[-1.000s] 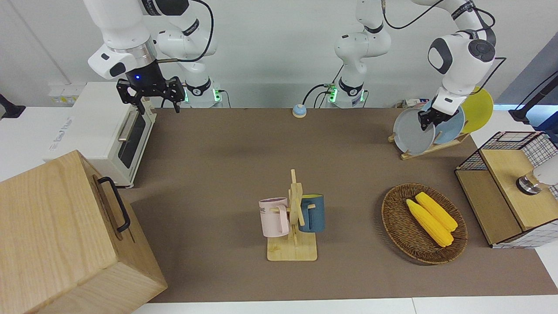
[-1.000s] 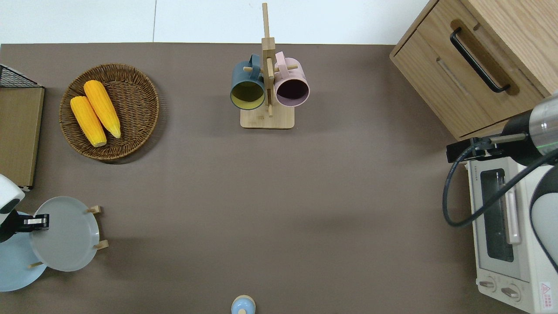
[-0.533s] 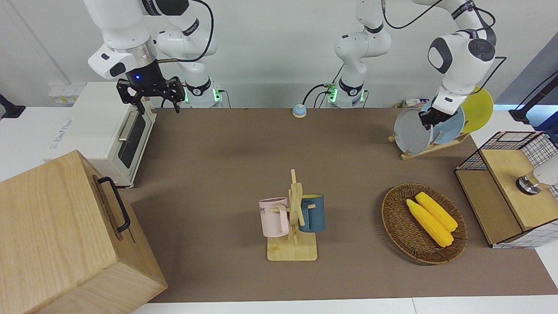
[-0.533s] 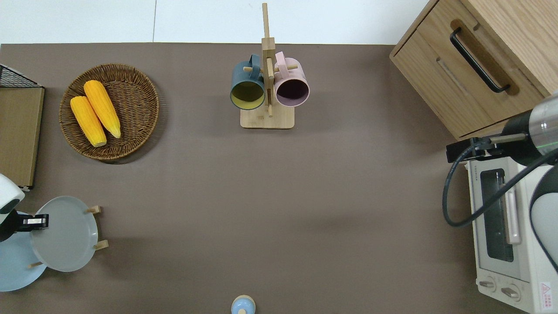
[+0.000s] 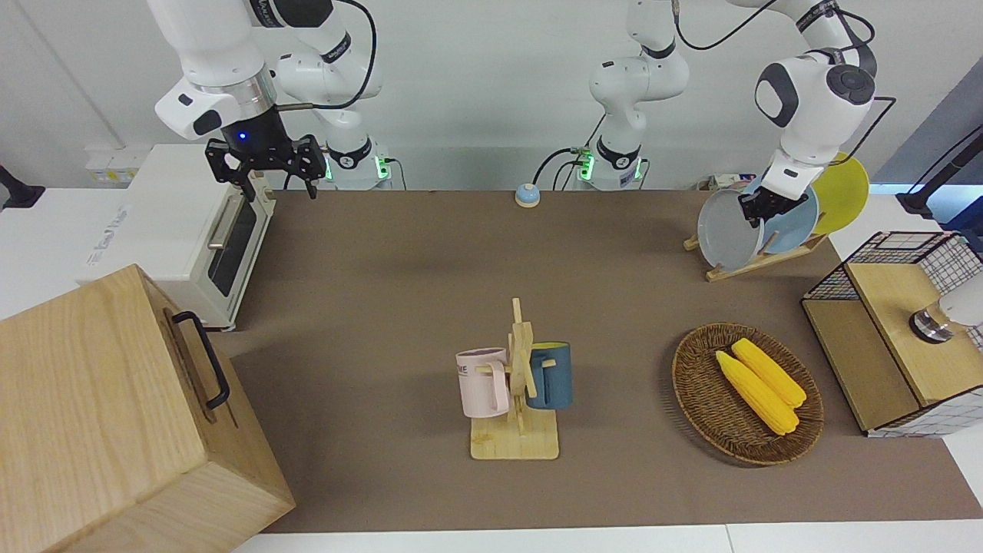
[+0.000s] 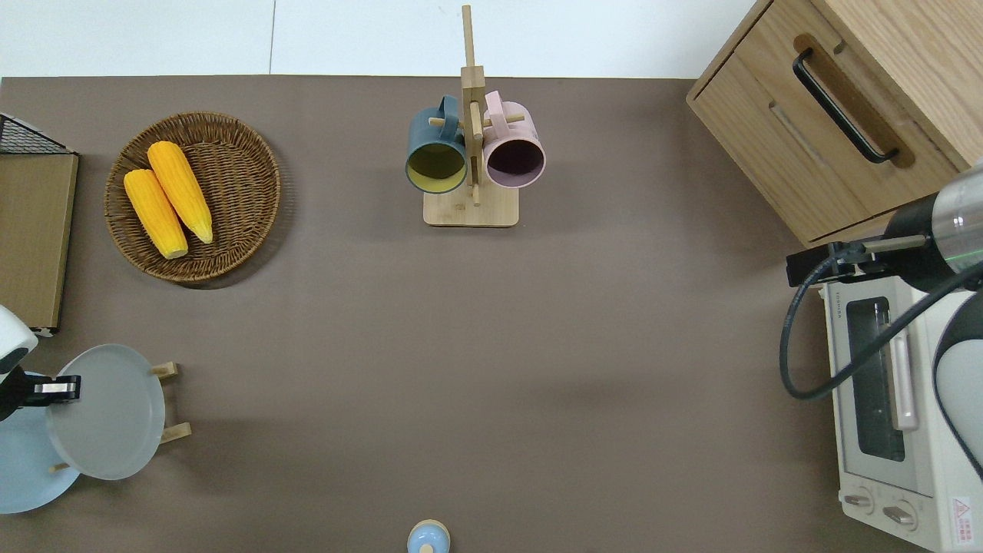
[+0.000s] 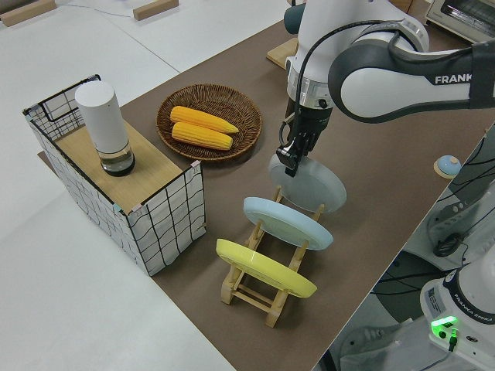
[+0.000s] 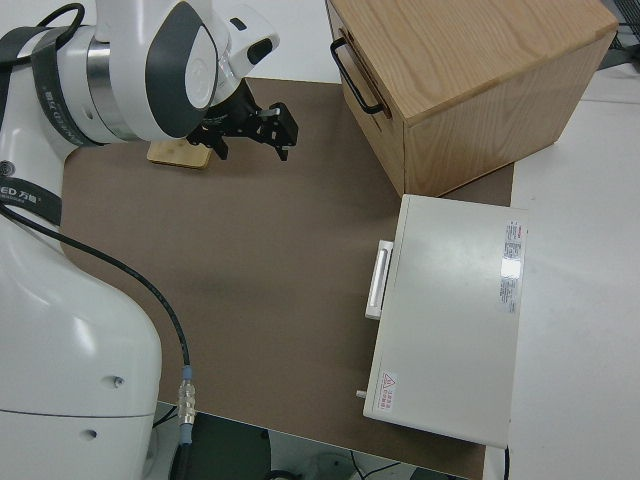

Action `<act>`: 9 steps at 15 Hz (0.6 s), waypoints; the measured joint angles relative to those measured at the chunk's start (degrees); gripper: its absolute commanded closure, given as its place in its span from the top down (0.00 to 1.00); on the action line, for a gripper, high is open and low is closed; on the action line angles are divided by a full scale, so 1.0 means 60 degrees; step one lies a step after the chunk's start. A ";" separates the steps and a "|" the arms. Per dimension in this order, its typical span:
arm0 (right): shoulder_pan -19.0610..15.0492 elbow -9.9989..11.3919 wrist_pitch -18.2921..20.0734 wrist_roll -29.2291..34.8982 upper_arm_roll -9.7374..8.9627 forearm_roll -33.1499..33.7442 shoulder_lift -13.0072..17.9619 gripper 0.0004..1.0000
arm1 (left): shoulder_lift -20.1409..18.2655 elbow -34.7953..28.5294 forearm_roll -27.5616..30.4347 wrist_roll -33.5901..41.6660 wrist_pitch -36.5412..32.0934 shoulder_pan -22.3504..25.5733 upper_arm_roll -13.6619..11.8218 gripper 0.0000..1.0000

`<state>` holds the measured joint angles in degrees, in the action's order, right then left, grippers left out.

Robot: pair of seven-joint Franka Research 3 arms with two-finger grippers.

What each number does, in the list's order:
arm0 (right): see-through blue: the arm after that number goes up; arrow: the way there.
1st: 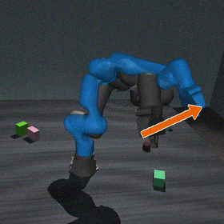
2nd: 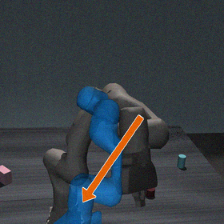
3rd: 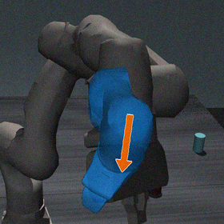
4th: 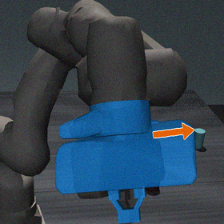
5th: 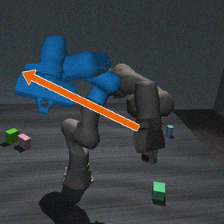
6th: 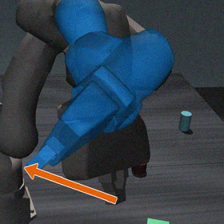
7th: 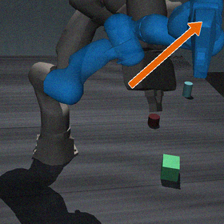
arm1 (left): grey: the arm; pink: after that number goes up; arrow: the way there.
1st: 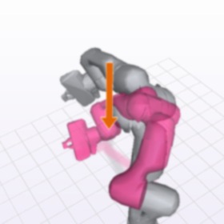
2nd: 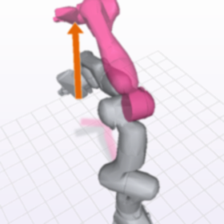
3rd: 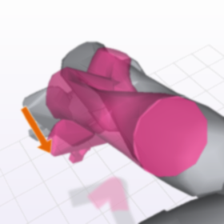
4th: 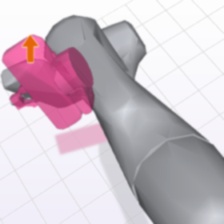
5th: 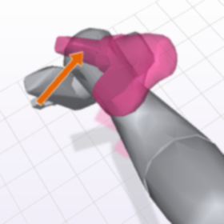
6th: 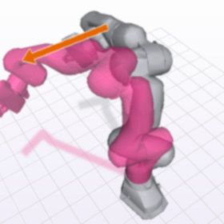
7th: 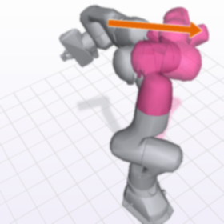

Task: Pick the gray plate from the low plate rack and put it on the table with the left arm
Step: 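Lift the gray plate up out of the wooden rack with the left gripper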

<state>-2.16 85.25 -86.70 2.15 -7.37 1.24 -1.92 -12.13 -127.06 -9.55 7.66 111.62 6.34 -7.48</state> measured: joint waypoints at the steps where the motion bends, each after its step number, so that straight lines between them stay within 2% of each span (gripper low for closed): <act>1: 0.0000 0.0000 0.0000 0.0000 0.0000 0.0000 0.0000 0.98 | -0.0040 0.0191 0.0000 0.0000 -0.0272 -0.0001 0.0058 0.00; 5: 0.0000 0.0000 0.0000 0.0000 0.0000 0.0000 0.0000 0.98 | -0.0271 0.1147 0.0005 -0.0027 -0.1530 -0.0004 0.0380 0.00; 9: 0.0000 0.0000 0.0000 0.0000 0.0000 0.0000 0.0000 0.98 | -0.0414 0.1800 0.0011 -0.0444 -0.2298 -0.0007 0.0781 0.00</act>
<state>-2.16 85.25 -86.70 2.15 -7.37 1.24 -1.92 -14.62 -116.26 -9.49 4.99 97.84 6.29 -2.79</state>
